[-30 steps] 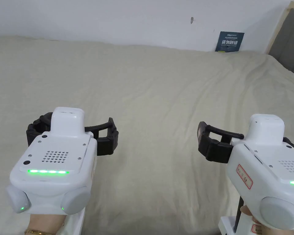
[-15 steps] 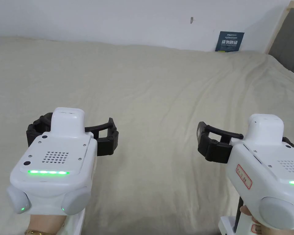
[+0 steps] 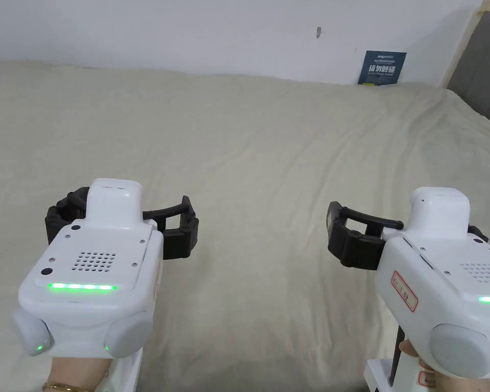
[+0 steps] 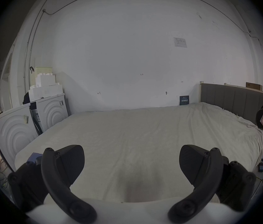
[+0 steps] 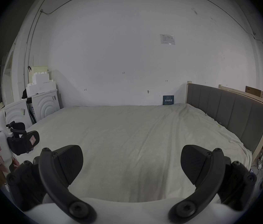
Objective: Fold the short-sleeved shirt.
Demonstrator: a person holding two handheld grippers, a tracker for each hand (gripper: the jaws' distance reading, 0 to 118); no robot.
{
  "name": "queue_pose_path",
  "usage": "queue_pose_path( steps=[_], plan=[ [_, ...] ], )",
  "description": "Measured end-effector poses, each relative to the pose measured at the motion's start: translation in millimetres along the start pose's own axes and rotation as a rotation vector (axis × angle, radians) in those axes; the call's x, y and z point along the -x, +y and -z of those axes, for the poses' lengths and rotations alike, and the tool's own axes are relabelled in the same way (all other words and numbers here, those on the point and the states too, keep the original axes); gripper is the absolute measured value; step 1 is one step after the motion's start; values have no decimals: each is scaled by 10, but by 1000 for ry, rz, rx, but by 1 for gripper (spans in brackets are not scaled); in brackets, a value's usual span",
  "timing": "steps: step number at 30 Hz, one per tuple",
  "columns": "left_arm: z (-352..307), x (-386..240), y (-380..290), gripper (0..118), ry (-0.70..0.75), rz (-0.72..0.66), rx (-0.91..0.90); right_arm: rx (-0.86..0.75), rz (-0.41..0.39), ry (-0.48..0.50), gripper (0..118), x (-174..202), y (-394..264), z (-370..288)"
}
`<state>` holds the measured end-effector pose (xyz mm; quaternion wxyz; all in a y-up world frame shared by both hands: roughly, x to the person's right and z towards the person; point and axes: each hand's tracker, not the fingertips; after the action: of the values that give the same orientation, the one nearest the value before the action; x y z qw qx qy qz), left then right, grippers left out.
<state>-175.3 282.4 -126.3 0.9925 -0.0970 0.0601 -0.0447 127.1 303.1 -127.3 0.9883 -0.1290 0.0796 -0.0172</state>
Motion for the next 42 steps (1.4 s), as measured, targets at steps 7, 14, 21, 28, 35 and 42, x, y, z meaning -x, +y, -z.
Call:
queue_pose_path(
  steps=[7, 14, 21, 28, 35, 42],
  plan=[
    [22, 10, -1, 118, -5, -7, 4, 53, 16, -18, 118, 6, 75, 41],
    [26, -62, -174, 118, 11, -86, 220, 526, 358, 41, 118, -157, 207, 331],
    [-13, -76, -606, 118, -17, -126, 386, 626, 217, -82, 118, 46, -69, 276],
    [-44, -96, -672, 118, -8, -90, 407, 727, 193, -123, 118, 151, -165, 280],
    [-24, -69, -712, 118, 3, -107, 414, 621, 174, -104, 118, 232, -92, 201],
    [180, 20, -834, 118, 8, -161, 465, 645, -17, -152, 118, 214, -422, 511]
  ],
)
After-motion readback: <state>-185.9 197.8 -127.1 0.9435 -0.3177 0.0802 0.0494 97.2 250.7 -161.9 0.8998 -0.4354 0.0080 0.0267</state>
